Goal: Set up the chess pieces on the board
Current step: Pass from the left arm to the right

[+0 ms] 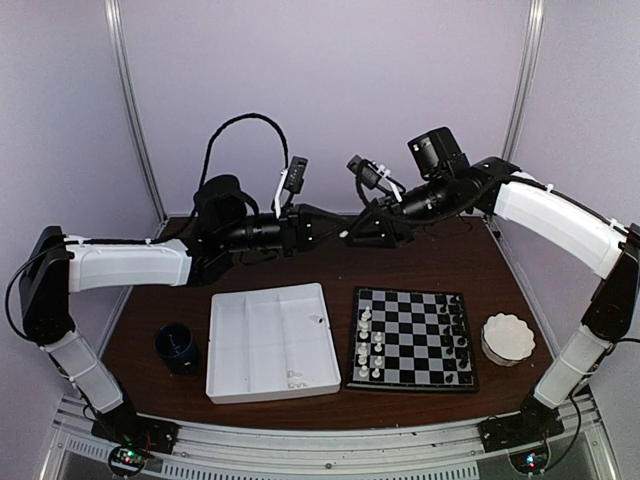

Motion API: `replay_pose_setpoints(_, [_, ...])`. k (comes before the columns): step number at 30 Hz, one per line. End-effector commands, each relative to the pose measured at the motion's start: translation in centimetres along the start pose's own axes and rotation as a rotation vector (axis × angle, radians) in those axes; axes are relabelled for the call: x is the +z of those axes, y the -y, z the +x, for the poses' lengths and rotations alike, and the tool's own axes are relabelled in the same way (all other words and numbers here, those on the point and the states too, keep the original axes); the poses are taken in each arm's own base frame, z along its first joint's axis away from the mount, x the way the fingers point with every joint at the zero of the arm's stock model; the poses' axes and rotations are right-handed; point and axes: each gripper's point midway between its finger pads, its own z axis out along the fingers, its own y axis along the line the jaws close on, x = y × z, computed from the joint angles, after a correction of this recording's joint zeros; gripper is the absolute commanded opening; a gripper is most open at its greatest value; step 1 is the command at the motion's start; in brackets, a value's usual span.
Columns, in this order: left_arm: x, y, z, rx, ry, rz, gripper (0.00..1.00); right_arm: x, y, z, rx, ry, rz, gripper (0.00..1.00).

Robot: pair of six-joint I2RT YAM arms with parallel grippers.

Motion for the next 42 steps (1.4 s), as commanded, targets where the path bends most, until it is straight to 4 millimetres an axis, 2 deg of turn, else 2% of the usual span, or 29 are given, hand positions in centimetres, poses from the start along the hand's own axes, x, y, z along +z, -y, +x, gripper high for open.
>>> replay_pose_setpoints(1, [0.8, 1.2, -2.1, 0.044, 0.061, 0.046, 0.11, 0.0, -1.1, -1.6, -0.027, 0.04, -0.042, 0.46])
replay_pose_setpoints(4, [0.9, 1.2, -2.0, 0.04, 0.06, 0.047, 0.11, 0.0, -1.4, -1.7, -0.026, 0.045, -0.064, 0.4])
replay_pose_setpoints(8, [0.9, 1.3, -1.9, 0.039, 0.06, 0.049, 0.12, 0.2, -1.6, -1.8, -0.018, 0.048, -0.088, 0.23])
replay_pose_setpoints(11, [1.0, 1.1, -1.7, 0.03, 0.055, 0.046, 0.12, 0.2, -1.7, -1.8, -0.017, 0.052, -0.093, 0.14])
replay_pose_setpoints(14, [1.1, 0.7, -1.7, 0.009, 0.051, 0.026, 0.15, 0.2, -1.6, -1.7, -0.02, 0.049, -0.086, 0.1])
replay_pose_setpoints(18, [0.7, 0.2, -2.5, 0.004, 0.041, -0.05, 0.33, 0.3, -0.8, -0.6, -0.041, 0.016, -0.041, 0.07])
replay_pose_setpoints(21, [0.3, -0.2, -3.2, -0.008, -0.007, -0.138, 0.39, 0.2, -0.1, 0.6, -0.072, -0.016, 0.01, 0.06])
replay_pose_setpoints(24, [-0.1, -0.9, -3.2, -0.066, -0.099, -0.23, 0.39, 0.1, 0.3, 1.5, -0.103, -0.048, 0.053, 0.06])
replay_pose_setpoints(29, [-0.7, -0.3, -3.0, -0.162, -0.215, -0.275, 0.36, -0.2, 0.6, 2.6, -0.157, -0.099, 0.109, 0.05])
replay_pose_setpoints(34, [-1.0, -1.0, -1.1, -0.277, -0.345, -0.335, 0.32, -0.1, 0.7, 3.0, -0.171, -0.111, 0.121, 0.05])
replay_pose_setpoints(42, [-1.0, -1.0, 1.5, -0.371, -0.427, -0.317, 0.32, -0.3, 0.5, 2.4, -0.181, -0.111, 0.135, 0.05])
